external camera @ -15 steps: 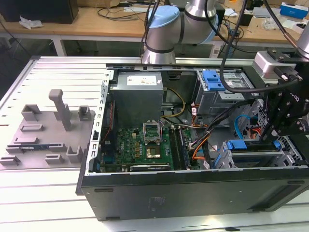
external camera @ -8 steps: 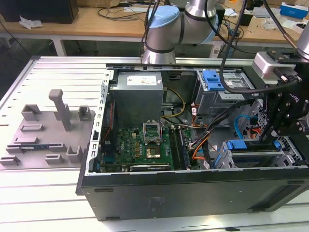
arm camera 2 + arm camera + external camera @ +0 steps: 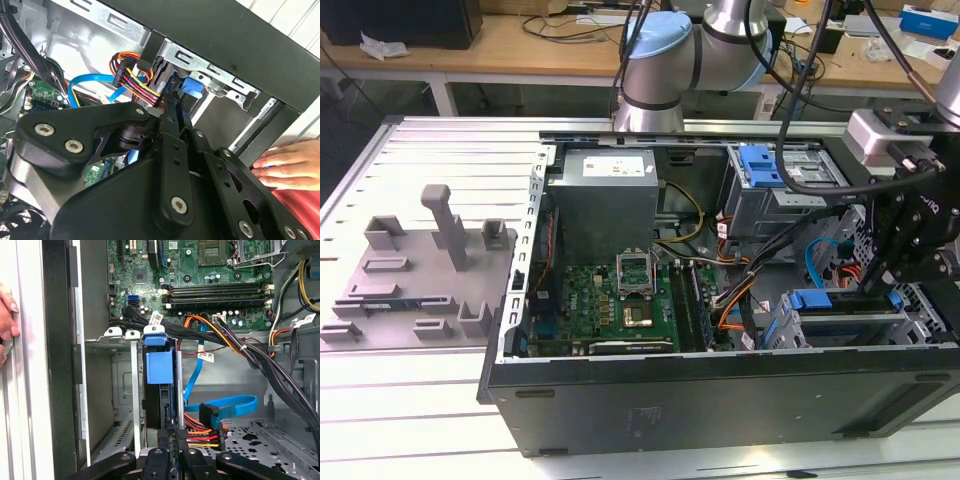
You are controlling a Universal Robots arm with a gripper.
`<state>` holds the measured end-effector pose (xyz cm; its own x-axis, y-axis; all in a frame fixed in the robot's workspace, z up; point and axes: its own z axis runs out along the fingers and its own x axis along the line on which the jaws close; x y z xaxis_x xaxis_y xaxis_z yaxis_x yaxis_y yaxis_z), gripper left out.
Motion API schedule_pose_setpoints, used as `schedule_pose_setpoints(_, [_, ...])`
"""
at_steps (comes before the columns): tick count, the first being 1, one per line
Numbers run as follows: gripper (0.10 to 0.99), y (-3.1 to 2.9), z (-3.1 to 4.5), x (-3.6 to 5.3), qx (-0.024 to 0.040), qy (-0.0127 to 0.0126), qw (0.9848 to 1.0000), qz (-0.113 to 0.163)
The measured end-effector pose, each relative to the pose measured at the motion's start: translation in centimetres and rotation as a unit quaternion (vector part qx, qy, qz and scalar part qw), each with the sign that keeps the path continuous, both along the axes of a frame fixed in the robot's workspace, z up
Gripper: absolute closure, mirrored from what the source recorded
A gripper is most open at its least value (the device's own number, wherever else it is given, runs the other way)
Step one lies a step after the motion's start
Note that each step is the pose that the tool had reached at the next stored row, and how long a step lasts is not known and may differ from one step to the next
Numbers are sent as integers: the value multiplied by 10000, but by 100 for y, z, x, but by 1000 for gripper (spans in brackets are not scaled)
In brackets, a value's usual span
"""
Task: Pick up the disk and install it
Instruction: 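Insert the first disk wire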
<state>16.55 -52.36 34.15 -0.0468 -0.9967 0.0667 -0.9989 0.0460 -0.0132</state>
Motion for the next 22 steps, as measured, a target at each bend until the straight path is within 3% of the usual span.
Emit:
schedule_pose_setpoints(6, [922, -1, -8, -3, 1, 0, 10000, 0])
schedule_pose_setpoints(13, [914, 0, -72, -5, 10, 0, 10000, 0])
schedule_pose_setpoints(14, [914, 1, -46, -6, 3, 0, 10000, 0])
schedule_pose_setpoints(15, [851, 8, -11, -6, -4, 0, 10000, 0])
schedule_pose_setpoints(22, [851, 99, 241, -6, -31, 0, 10000, 0])
